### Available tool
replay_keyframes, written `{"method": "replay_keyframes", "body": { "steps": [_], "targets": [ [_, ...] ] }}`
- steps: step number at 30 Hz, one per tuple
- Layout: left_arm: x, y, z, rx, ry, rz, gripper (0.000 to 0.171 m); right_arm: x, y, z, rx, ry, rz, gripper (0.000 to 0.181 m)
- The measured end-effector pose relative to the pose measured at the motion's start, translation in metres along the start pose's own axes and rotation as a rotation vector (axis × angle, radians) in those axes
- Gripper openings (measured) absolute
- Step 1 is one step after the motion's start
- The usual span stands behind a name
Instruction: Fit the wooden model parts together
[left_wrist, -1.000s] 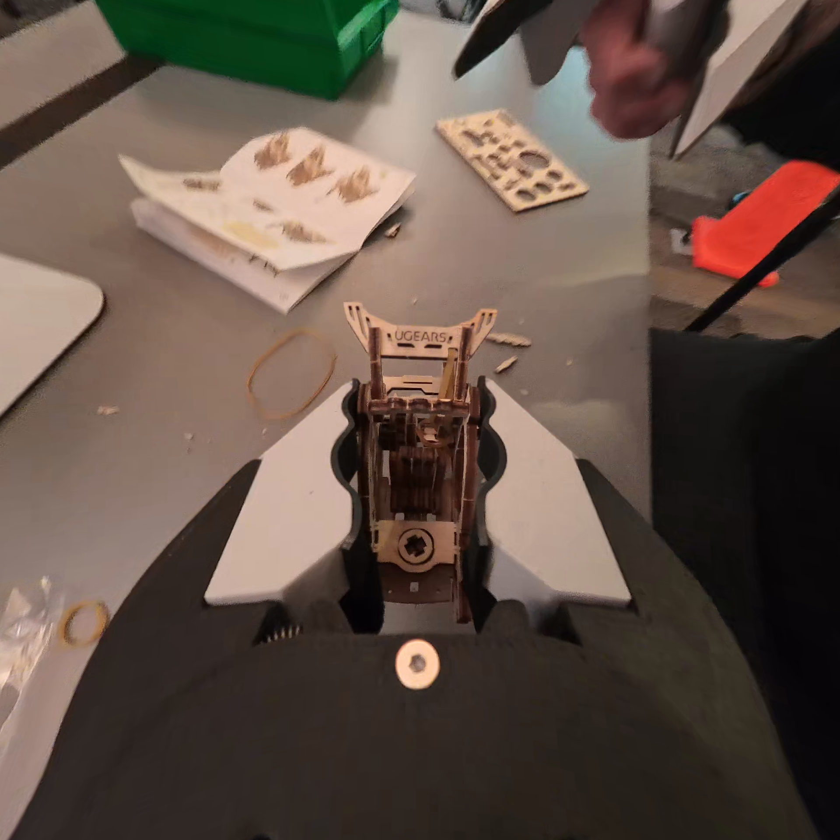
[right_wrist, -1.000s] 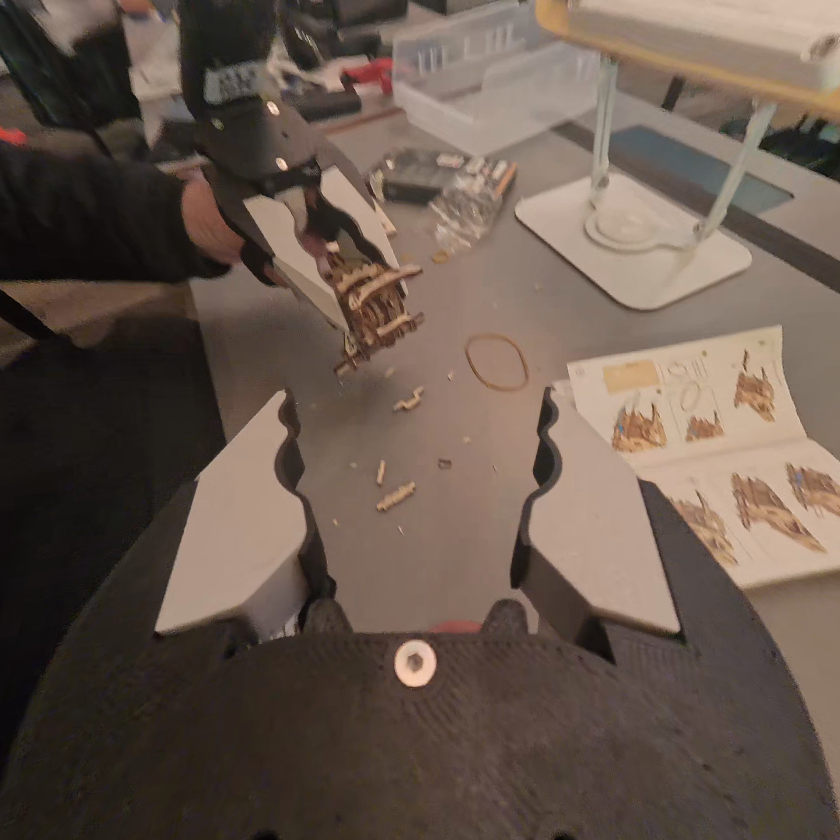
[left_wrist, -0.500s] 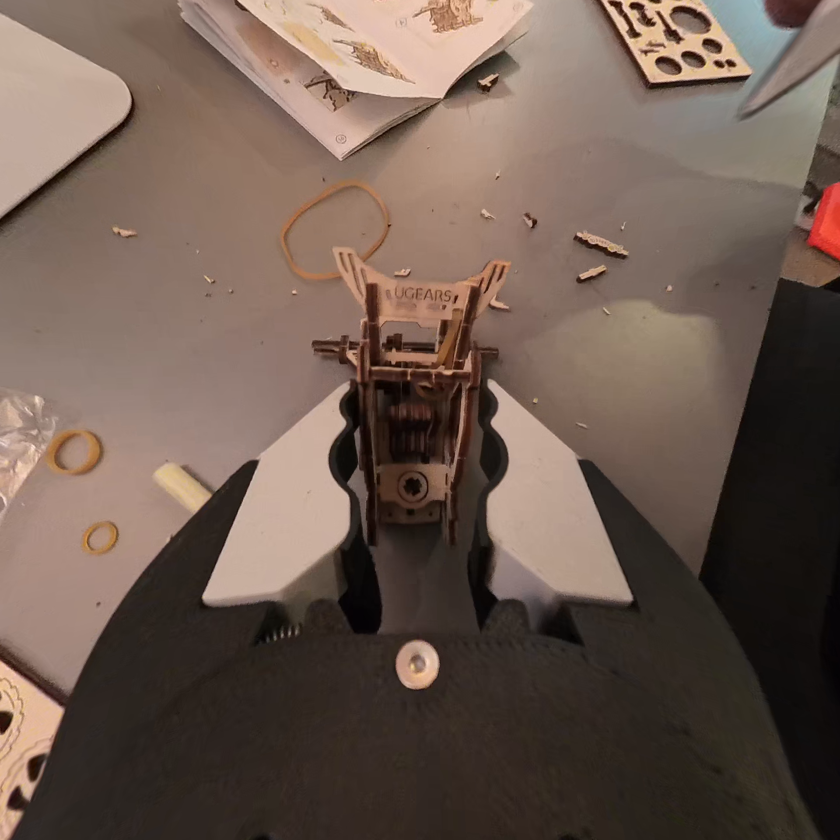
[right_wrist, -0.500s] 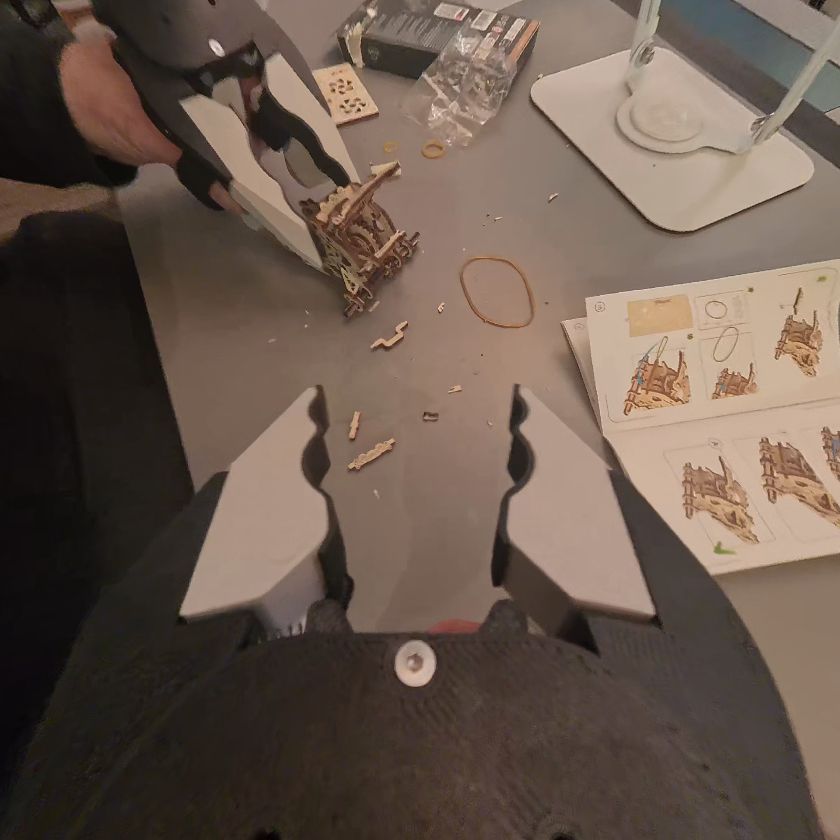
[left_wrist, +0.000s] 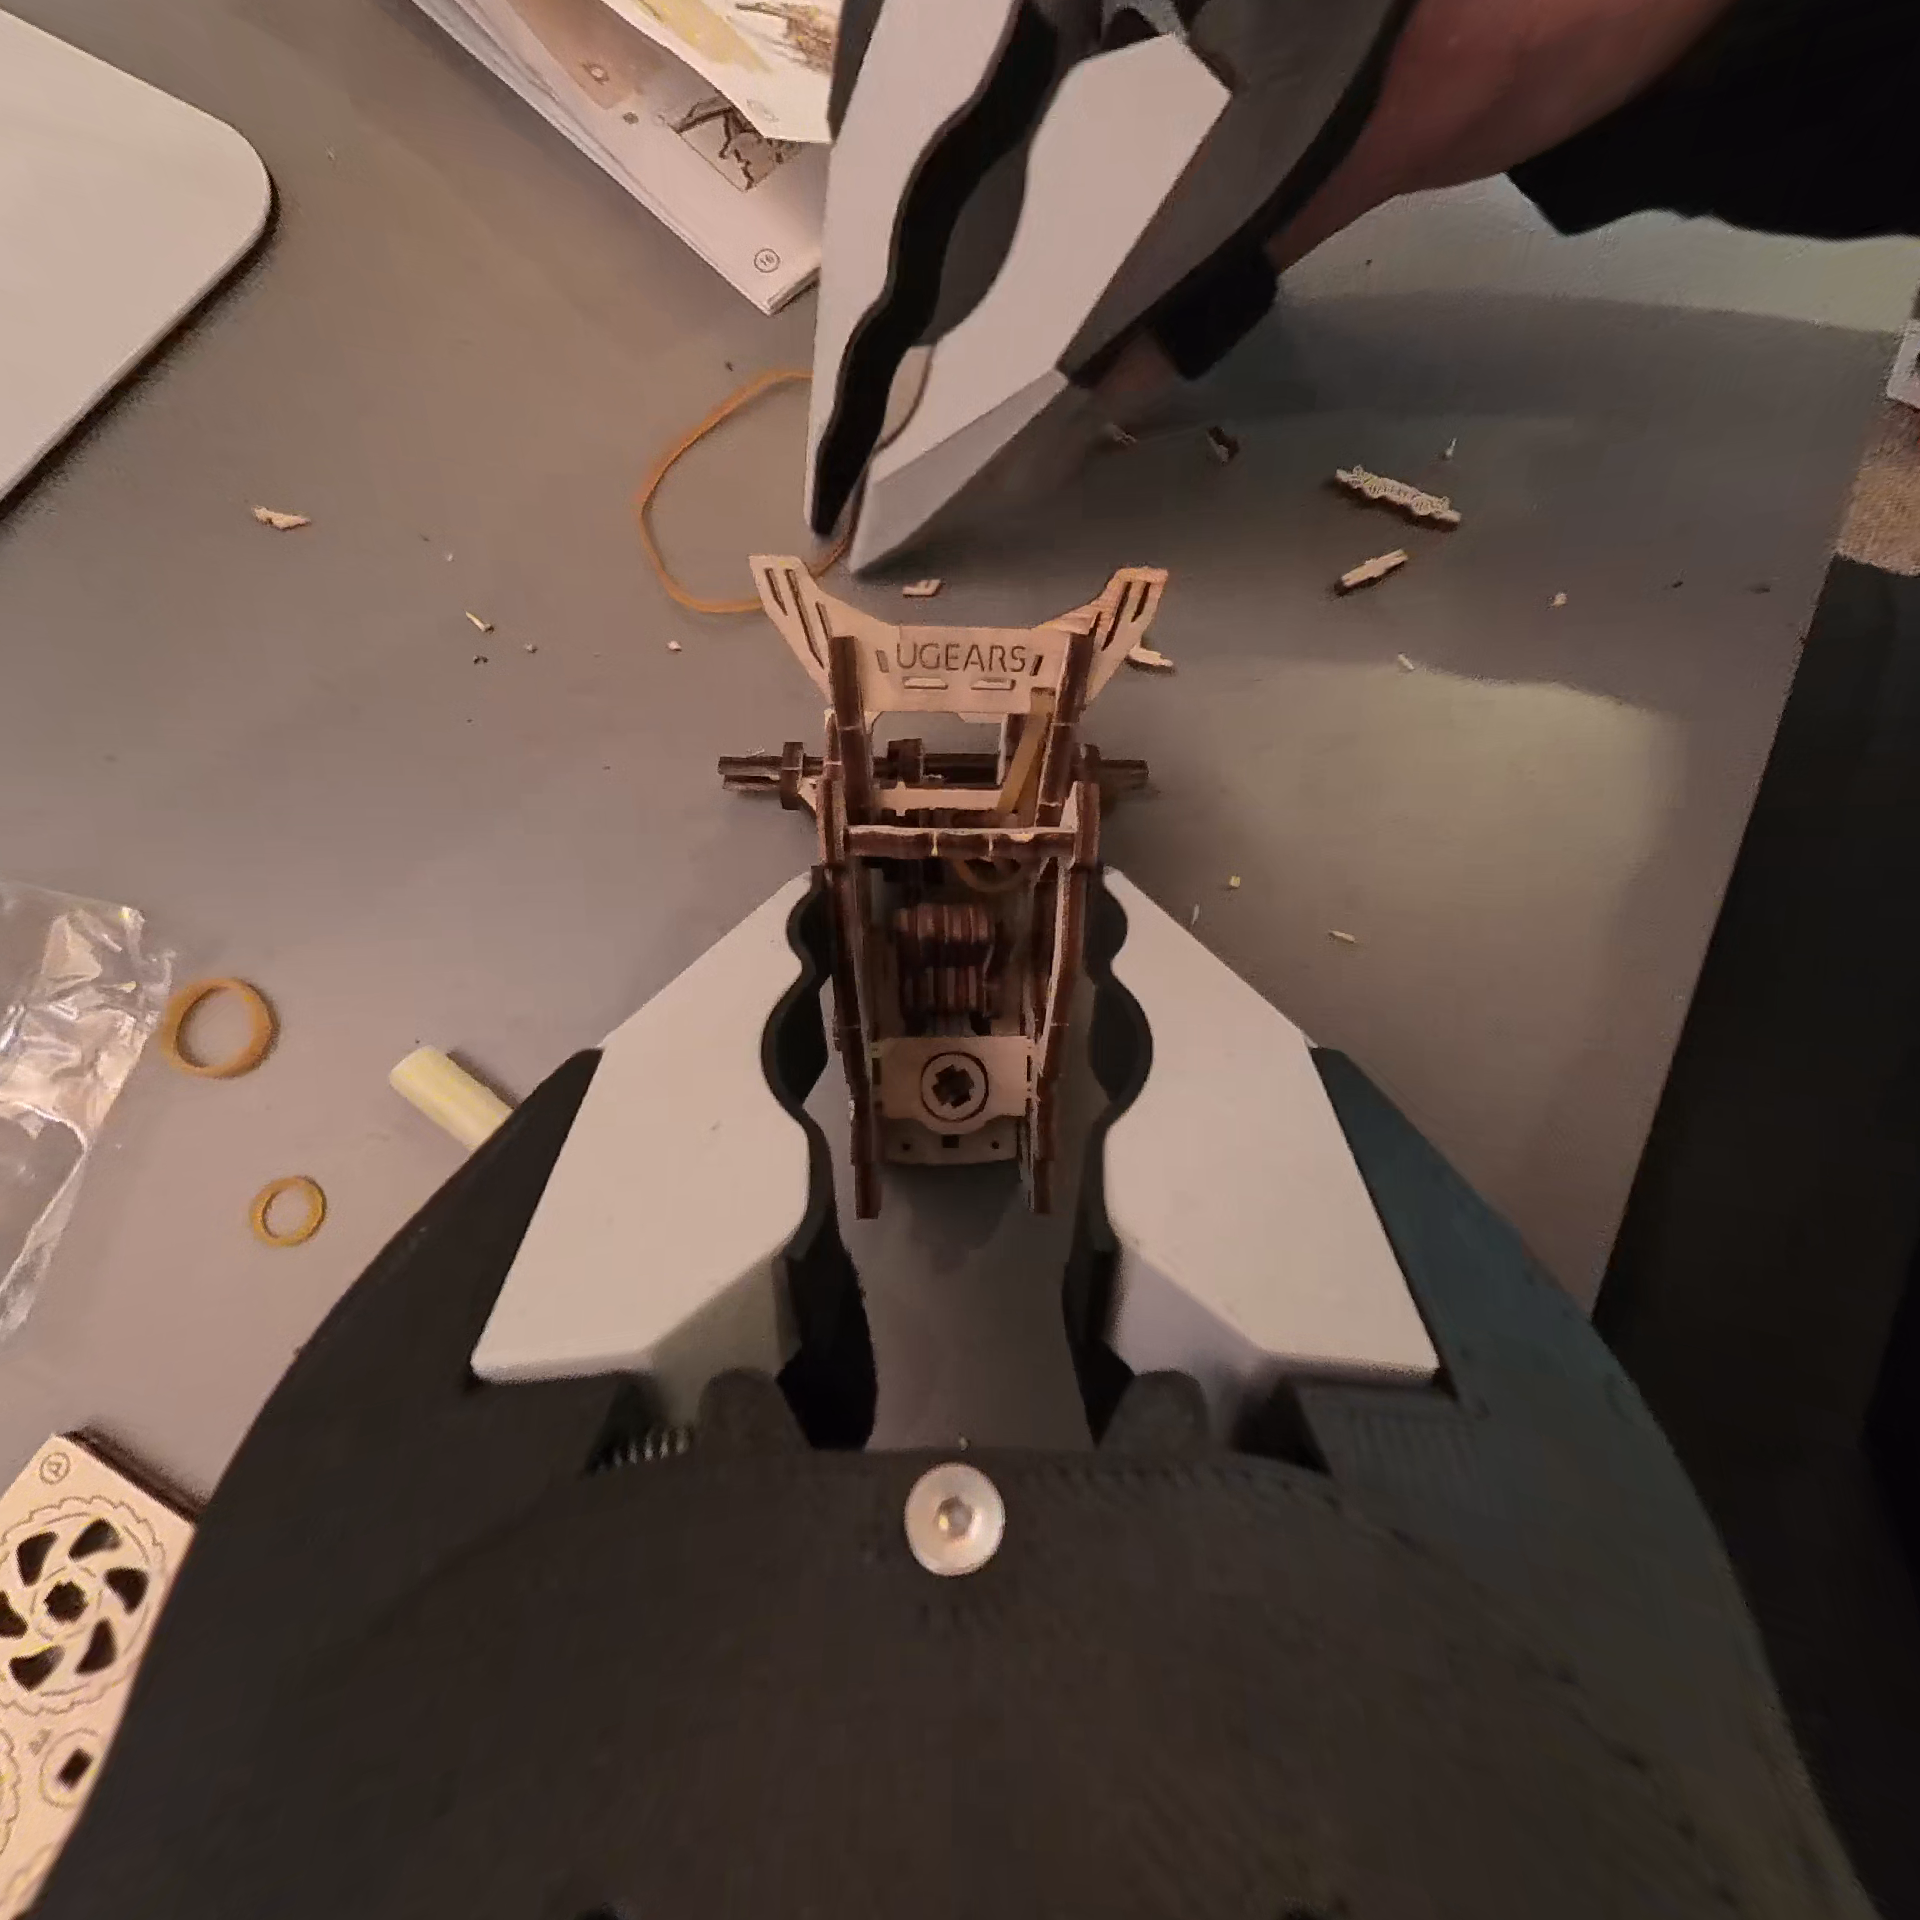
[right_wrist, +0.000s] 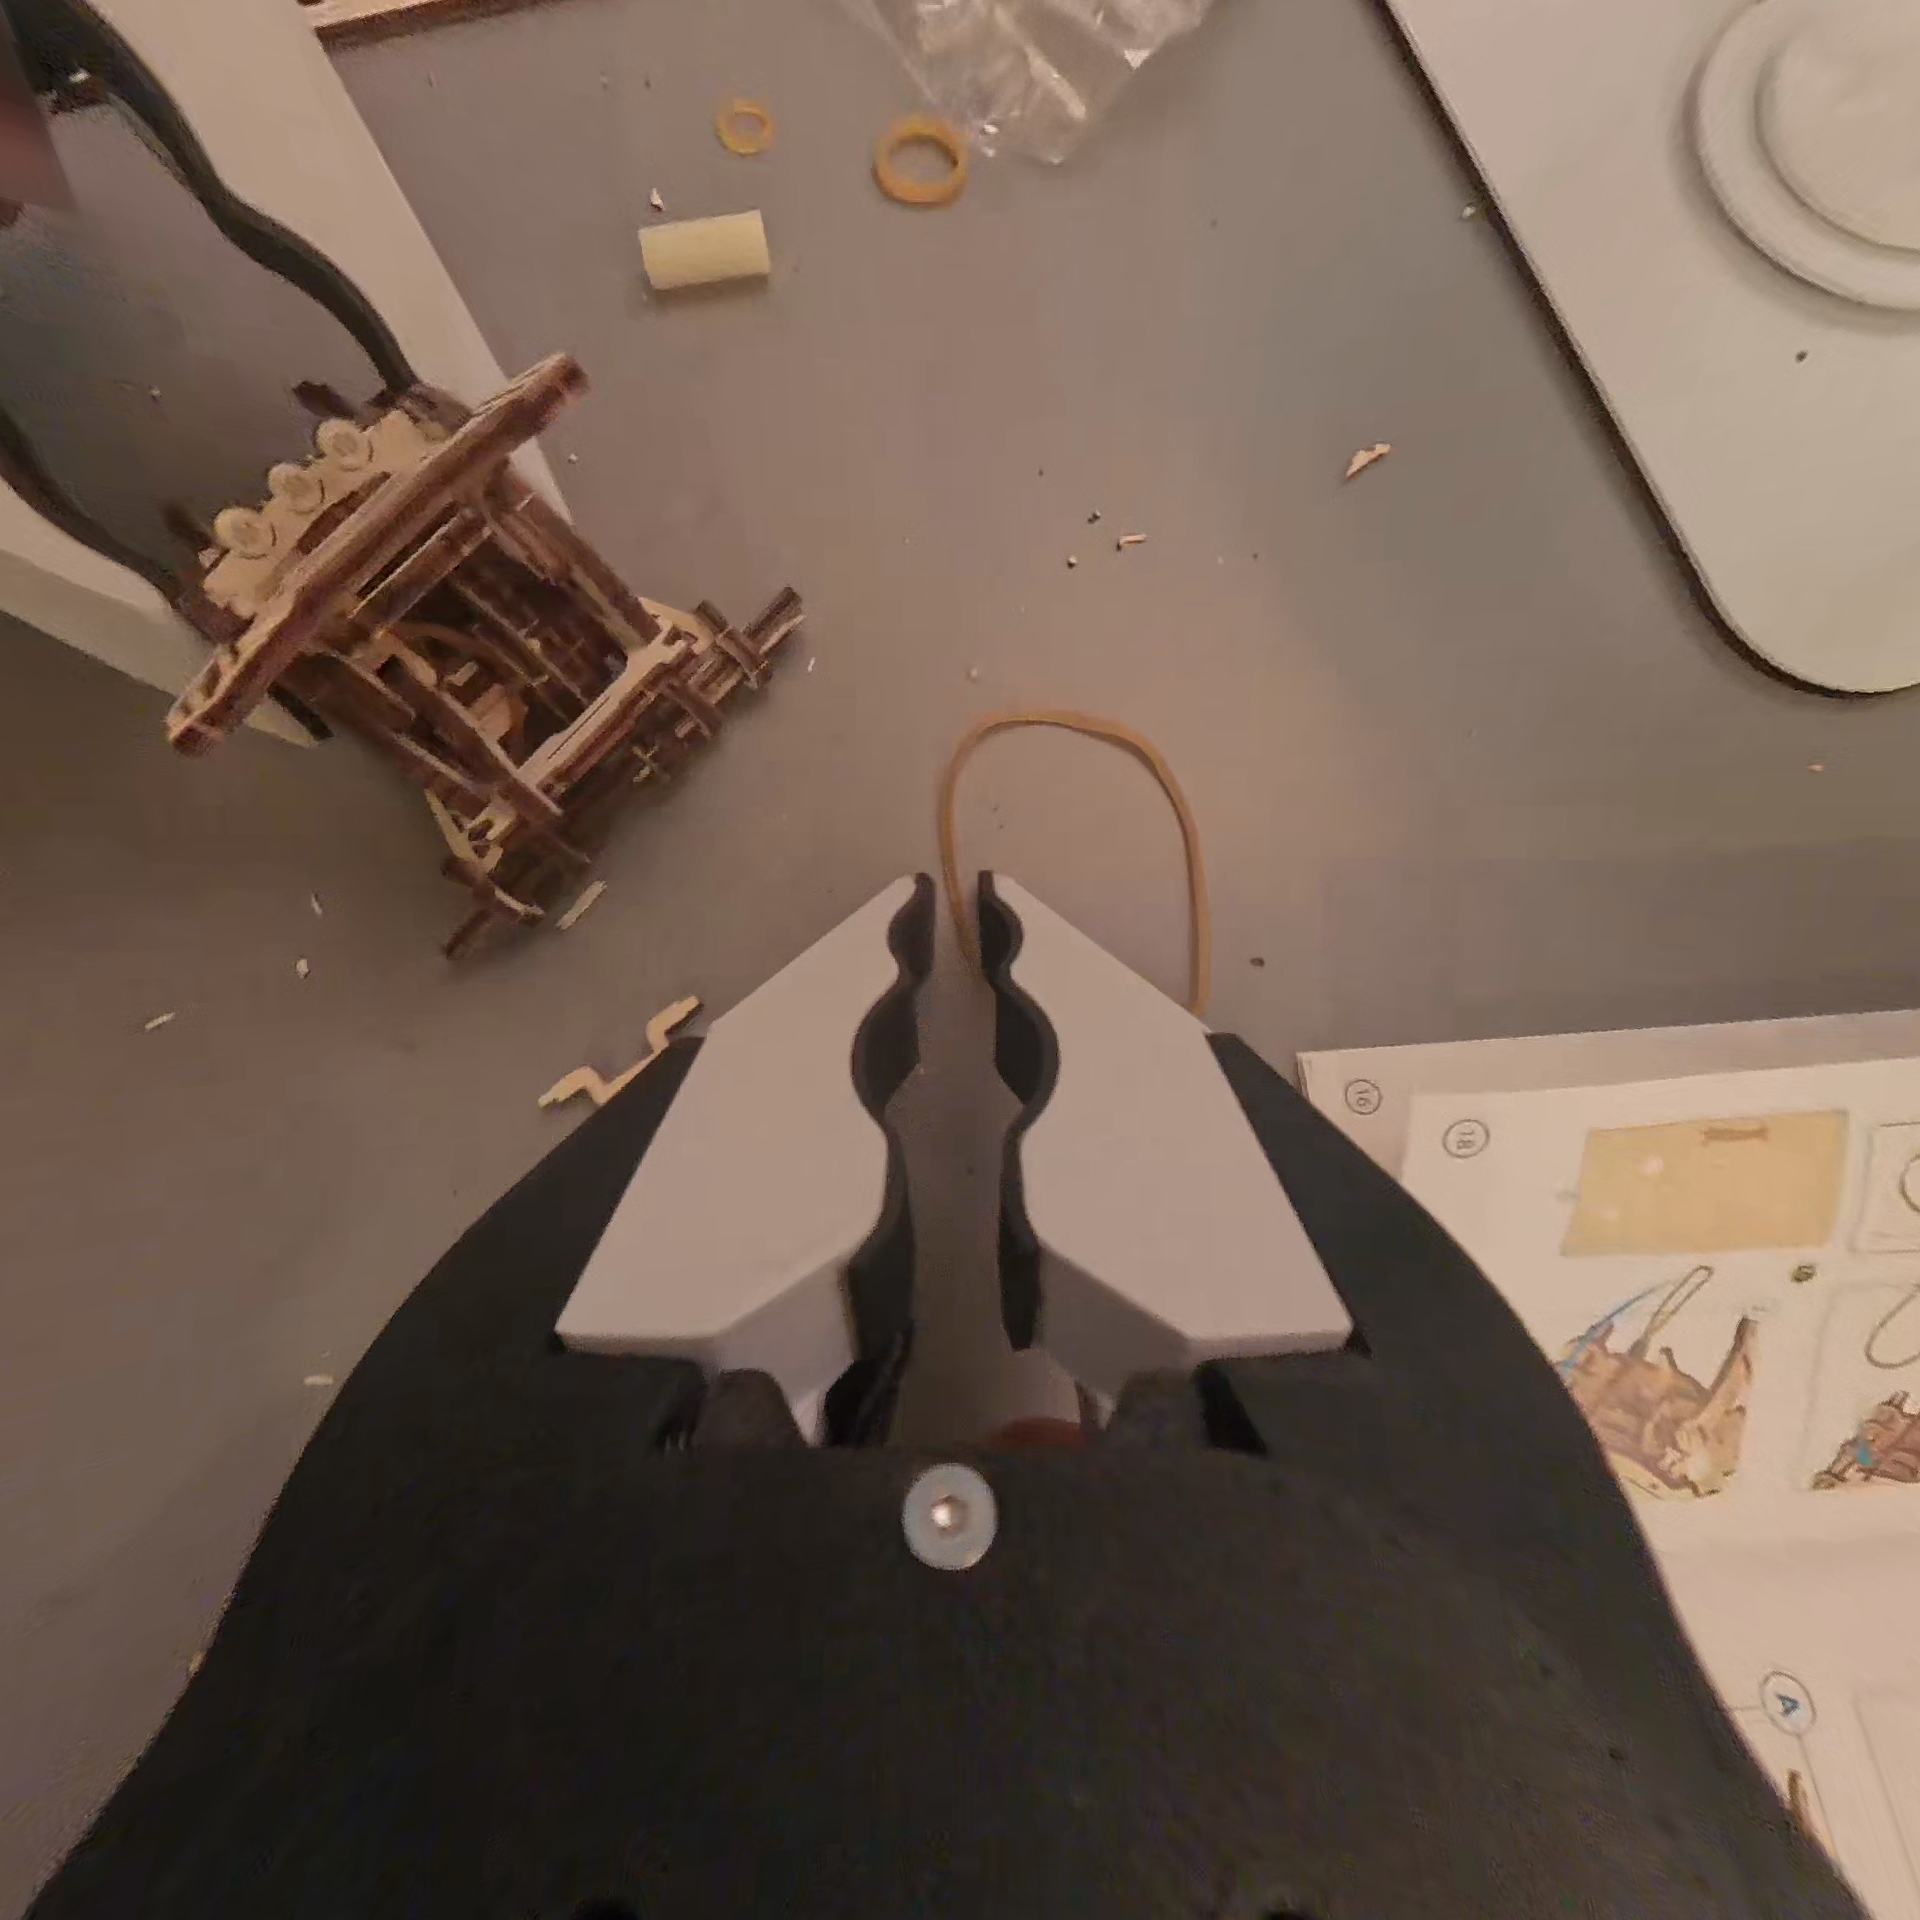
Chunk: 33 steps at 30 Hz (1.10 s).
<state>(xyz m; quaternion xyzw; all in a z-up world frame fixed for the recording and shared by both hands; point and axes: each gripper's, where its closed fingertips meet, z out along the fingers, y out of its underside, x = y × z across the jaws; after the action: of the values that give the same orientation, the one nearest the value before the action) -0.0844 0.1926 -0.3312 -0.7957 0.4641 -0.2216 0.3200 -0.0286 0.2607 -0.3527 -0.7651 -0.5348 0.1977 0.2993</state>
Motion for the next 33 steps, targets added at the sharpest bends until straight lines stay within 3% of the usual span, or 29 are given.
{"method": "replay_keyframes", "body": {
  "steps": [9,18,21,28,33],
  "targets": [
    [-0.003,0.001,-0.001,-0.011,0.099,0.071,0.045,-0.006,0.002,-0.006,0.03,-0.047,0.087,0.0],
    [-0.01,0.004,-0.008,-0.033,0.115,0.065,0.055,-0.025,-0.004,-0.048,0.195,-0.113,0.179,0.0],
    [-0.007,0.007,-0.006,-0.059,0.14,0.067,0.045,-0.024,-0.001,-0.052,0.207,-0.066,0.146,0.0],
    [-0.014,0.02,-0.018,-0.245,0.25,0.249,0.044,-0.016,-0.005,-0.032,0.147,0.017,0.051,0.026],
    [-0.029,0.023,-0.021,-0.294,0.286,0.317,0.047,0.001,0.002,-0.002,0.016,0.044,0.036,0.023]
  ]
}}
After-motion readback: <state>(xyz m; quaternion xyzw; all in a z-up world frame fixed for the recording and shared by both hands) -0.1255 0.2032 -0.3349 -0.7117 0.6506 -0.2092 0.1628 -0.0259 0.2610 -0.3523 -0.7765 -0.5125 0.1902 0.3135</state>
